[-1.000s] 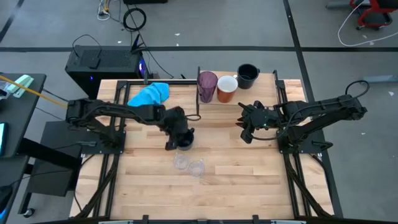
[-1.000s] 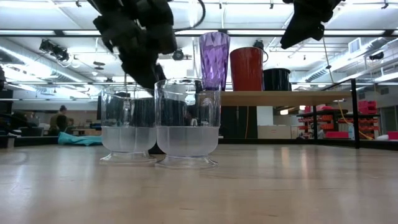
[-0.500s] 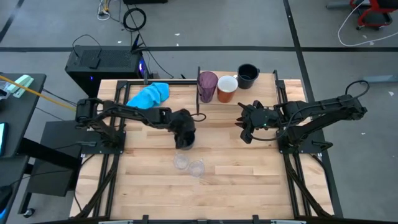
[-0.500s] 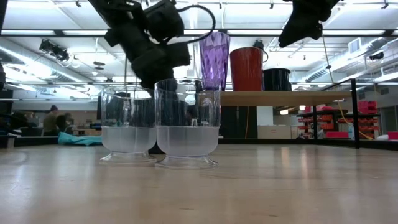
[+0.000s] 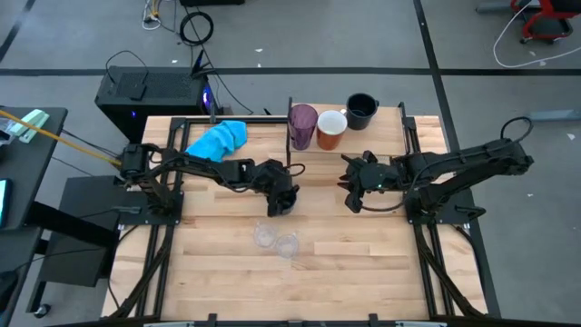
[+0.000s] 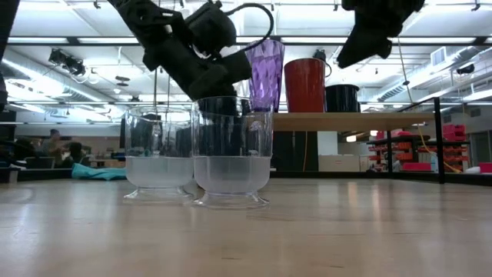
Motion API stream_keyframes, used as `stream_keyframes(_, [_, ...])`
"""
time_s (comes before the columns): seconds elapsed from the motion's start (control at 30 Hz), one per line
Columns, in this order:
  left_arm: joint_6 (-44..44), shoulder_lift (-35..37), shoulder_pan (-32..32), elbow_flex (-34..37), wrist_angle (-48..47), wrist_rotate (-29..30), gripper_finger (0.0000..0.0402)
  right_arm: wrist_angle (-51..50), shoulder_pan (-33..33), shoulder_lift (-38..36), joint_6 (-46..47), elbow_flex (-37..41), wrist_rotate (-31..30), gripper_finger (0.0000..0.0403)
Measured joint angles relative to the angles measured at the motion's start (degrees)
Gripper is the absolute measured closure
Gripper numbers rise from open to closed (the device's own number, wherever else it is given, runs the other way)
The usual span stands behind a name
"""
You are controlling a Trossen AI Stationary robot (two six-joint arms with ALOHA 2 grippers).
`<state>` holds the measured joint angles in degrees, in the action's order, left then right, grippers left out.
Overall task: Stack small to large cups/mugs on shelf
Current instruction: Put the black mug on the shelf
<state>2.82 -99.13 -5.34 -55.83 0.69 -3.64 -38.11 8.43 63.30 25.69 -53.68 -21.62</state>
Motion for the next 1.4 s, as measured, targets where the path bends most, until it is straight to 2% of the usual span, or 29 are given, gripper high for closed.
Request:
stream_keyframes(0.27, [4.1,1.9,2.0,0.0,1.5,0.0,0.0377,14.5,0.0,3.3,-4.7,7.6,1.7,0.0302])
stream_keyframes(0.47, [5.4,8.9,2.8,-0.1,-5.9,-0.1,0.0391,22.9,-0.1,10.4,-7.4,9.3,2.5,0.0286])
stream_keyframes(0.63, [5.1,14.0,2.8,0.0,-13.8,-0.1,0.0395,27.0,-2.1,16.1,-10.5,9.2,3.0,0.0254])
stream_keyframes(0.73, [5.0,14.8,2.7,0.0,-19.3,-0.1,0.0383,29.6,-3.9,19.0,-13.2,9.2,3.0,0.0233])
stream_keyframes(0.93, [4.9,14.8,2.6,1.1,-21.5,0.0,0.0376,36.3,-5.8,23.9,-22.1,9.2,3.2,0.0208])
stream_keyframes(1.17, [4.3,14.8,2.9,1.4,-21.8,0.0,0.0393,42.3,-7.8,27.8,-29.6,9.0,3.6,0.0205])
stream_keyframes(1.4, [3.8,15.6,3.1,1.4,-23.2,-0.1,0.0377,42.8,-11.9,30.1,-33.6,7.4,9.6,0.0205])
